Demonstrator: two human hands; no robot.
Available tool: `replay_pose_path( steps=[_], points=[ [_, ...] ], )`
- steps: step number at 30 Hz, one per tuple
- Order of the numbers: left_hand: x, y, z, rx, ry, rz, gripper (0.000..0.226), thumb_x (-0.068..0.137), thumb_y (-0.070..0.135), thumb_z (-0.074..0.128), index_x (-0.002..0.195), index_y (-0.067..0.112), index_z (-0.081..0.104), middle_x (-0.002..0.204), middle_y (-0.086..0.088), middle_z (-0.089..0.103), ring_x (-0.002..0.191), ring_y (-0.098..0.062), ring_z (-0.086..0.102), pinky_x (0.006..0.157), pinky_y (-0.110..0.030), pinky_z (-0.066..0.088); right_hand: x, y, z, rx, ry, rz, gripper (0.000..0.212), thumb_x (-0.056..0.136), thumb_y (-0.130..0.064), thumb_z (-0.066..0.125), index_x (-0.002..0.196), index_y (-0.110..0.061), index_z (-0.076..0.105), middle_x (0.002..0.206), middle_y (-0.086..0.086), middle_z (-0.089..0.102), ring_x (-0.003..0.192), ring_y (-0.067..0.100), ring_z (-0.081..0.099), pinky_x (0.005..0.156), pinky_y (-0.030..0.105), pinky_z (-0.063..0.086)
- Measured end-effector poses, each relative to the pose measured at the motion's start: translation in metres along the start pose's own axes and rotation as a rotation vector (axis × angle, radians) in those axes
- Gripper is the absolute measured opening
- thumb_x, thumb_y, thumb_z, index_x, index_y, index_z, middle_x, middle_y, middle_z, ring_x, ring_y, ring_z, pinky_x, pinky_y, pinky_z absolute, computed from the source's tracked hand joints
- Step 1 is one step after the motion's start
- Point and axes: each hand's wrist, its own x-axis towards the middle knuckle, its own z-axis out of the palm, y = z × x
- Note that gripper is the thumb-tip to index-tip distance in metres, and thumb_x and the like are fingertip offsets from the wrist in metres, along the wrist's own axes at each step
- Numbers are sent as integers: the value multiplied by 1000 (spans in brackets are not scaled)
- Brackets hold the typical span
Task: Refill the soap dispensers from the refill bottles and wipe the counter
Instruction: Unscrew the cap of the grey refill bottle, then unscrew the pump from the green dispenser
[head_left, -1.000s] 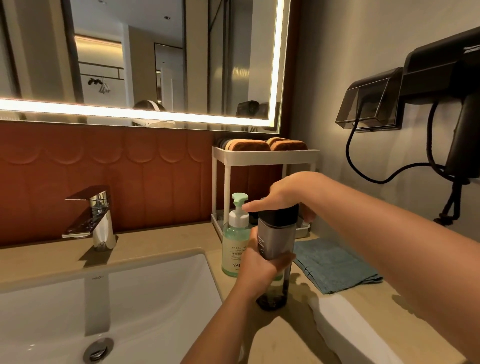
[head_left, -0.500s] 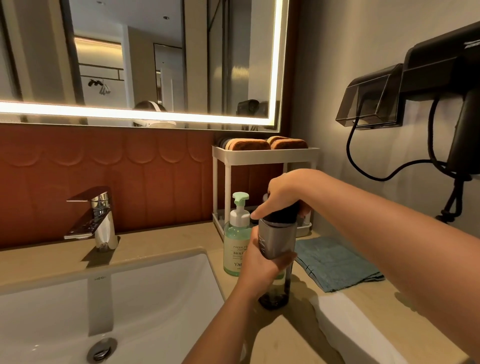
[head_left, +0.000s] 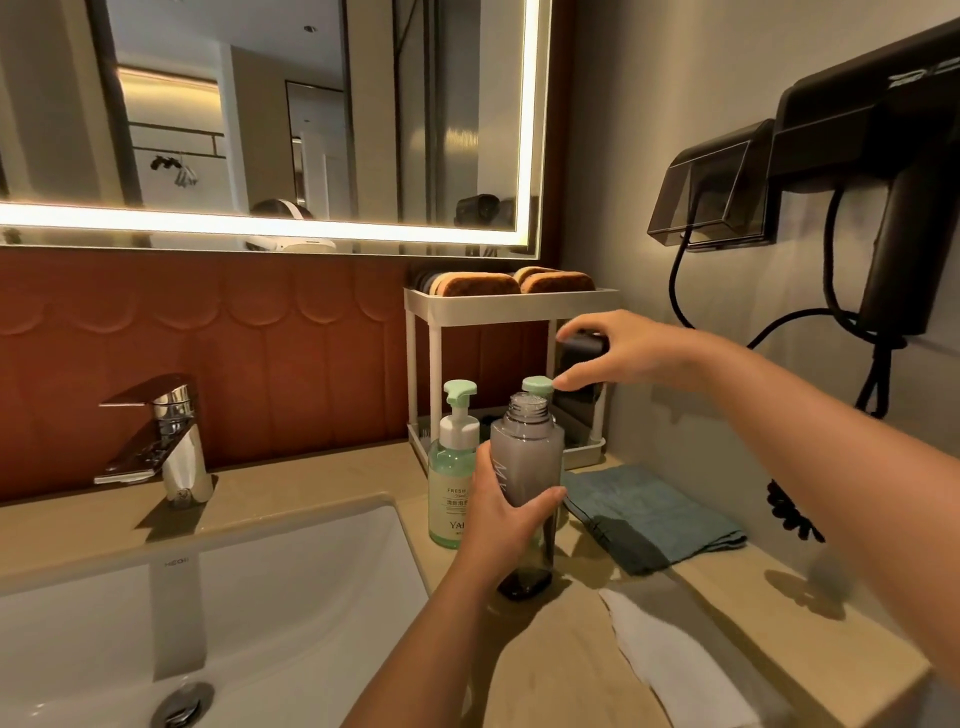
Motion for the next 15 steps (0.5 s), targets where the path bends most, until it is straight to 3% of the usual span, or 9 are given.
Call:
replay_pose_path(
  steps=[3,6,10,15],
  points=[
    [7,-2,1,98,60,14,97,72,42,75,143,33,9,148,2,23,136,-20,27,108,-47,35,-9,30,18,151,133,115,57,75,-42,71,122,-16,52,114,4,56,98,17,54,78,27,46],
    [10,-3,3,209,107,17,95,74,47,71,144,30,8,149,2,21,137,-20,22,111,-47,31,-21,61,48,167,244,235,60,72,-44,74,120,-14,53,118,7,56,105,23,55,83,34,50],
    [11,-1,4,323,150,11,88,77,50,66,141,25,11,145,-1,23,135,-22,24,111,-46,29,-50,91,89,275,280,362,42,76,-27,75,106,-16,48,105,5,53,88,17,52,60,20,44],
    [10,5,2,397,168,-9,76,79,40,67,134,18,20,137,-5,31,127,-22,31,107,-42,32,-84,120,124,232,270,518,54,74,-32,76,116,-17,47,113,4,52,94,21,51,73,32,47]
  ],
)
